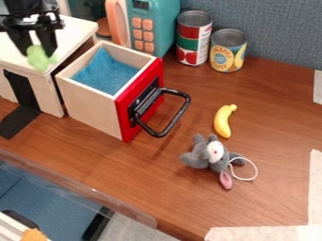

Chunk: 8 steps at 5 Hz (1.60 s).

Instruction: Dropped the green object to the bottom

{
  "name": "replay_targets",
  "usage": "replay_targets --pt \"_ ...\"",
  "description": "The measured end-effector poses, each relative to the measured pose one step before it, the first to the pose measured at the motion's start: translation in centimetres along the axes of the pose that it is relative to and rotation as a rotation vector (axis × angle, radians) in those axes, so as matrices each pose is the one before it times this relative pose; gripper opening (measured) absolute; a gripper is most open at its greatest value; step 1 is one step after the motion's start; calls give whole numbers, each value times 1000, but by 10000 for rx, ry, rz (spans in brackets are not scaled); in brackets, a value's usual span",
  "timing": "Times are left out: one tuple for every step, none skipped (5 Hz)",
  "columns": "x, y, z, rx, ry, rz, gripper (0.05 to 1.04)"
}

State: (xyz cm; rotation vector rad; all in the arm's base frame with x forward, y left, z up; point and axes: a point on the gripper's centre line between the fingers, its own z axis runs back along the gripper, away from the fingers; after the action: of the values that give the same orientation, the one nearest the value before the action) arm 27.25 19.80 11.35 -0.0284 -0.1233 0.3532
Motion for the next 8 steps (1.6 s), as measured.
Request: replay_targets --pt "-2293 -727 -716 15 -161 122 499" --pt "-1858 -1505 -669 185 -129 -279 499" --pt "-1163 -945 -1929 146 -141 -288 499" --pt "-366 -734 -2005 -26 -206 -112 499" --pt "-618 -156 -2124 -47 96 -79 499" --pt "-698 359 -1448 -10 179 -78 499" --pt "-434 343 -675 -145 205 102 566" --pt "-171 -43 -36 -243 -24 -3 876"
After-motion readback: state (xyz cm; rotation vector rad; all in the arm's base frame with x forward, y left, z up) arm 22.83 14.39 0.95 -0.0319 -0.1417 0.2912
